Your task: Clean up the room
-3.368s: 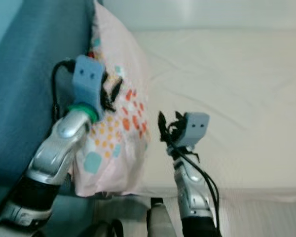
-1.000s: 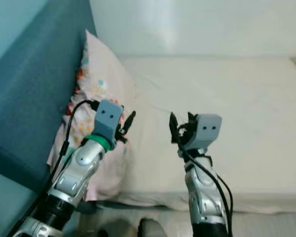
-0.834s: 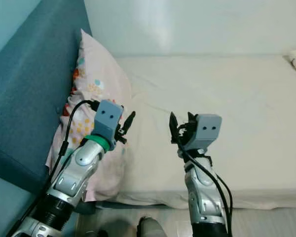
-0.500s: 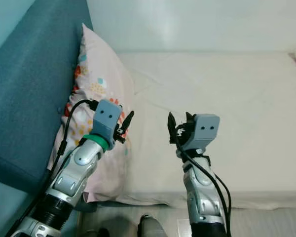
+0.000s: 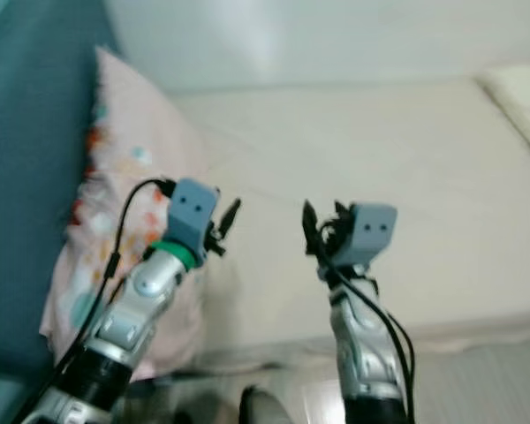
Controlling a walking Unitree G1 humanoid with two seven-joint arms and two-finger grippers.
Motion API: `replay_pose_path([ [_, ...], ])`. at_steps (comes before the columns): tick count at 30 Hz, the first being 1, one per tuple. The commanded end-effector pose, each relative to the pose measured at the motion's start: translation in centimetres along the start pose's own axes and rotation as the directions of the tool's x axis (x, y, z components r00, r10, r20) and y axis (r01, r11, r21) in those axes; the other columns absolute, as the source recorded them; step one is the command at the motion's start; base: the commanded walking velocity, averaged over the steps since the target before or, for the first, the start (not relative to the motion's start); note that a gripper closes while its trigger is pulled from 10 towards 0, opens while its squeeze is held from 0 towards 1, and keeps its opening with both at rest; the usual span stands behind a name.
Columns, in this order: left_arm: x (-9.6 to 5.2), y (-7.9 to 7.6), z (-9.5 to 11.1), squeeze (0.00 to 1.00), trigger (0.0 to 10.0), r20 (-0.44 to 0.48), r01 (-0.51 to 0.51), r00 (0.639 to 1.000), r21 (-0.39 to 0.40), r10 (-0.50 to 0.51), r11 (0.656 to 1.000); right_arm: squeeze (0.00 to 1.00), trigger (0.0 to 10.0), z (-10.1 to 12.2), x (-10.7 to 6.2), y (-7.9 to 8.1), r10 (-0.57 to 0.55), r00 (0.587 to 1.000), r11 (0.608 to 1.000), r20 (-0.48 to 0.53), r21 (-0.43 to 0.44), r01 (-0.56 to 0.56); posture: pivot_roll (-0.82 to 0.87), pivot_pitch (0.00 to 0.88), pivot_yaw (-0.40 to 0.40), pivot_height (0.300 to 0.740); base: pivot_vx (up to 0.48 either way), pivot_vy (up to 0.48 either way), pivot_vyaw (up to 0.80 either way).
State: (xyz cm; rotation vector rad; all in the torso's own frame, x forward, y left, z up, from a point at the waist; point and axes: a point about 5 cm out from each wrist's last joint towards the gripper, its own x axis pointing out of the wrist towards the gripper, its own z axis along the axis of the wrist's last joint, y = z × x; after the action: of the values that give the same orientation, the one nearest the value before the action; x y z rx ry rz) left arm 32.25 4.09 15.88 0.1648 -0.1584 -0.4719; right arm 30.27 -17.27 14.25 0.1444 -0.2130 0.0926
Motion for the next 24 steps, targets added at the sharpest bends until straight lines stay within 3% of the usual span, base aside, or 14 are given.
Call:
replay_pose_path([
  [1, -0.32, -0.05, -0.74, 0.00, 10.0, -0.024, 0.006, 1.000, -0.001, -0.006, 1.000, 0.00, 10.0, -0.61, -0.24, -0.07, -0.007, 1.000, 1.000, -0.029, 0.014, 0.007, -0.23, 0.099, 0.073, 0.740, 0.000, 0.000, -0.78],
  [8, -0.34, -0.02, -0.75, 0.00, 10.0, -0.023, 0.007, 1.000, 0.002, -0.007, 1.000, 0.00, 10.0, -0.63, -0.12, -0.09, -0.008, 0.999, 1.000, -0.033, 0.012, 0.009, -0.23, 0.098, 0.074, 0.740, 0.000, 0.000, -0.79],
  [24, -0.38, 0.03, -0.86, 0.00, 10.0, -0.022, 0.005, 1.000, 0.010, -0.005, 1.000, 0.00, 10.0, -0.81, -0.06, 0.10, 0.005, 0.999, 1.000, -0.041, 0.000, -0.005, -0.22, 0.094, 0.074, 0.740, 0.000, -0.461, 0.00],
])
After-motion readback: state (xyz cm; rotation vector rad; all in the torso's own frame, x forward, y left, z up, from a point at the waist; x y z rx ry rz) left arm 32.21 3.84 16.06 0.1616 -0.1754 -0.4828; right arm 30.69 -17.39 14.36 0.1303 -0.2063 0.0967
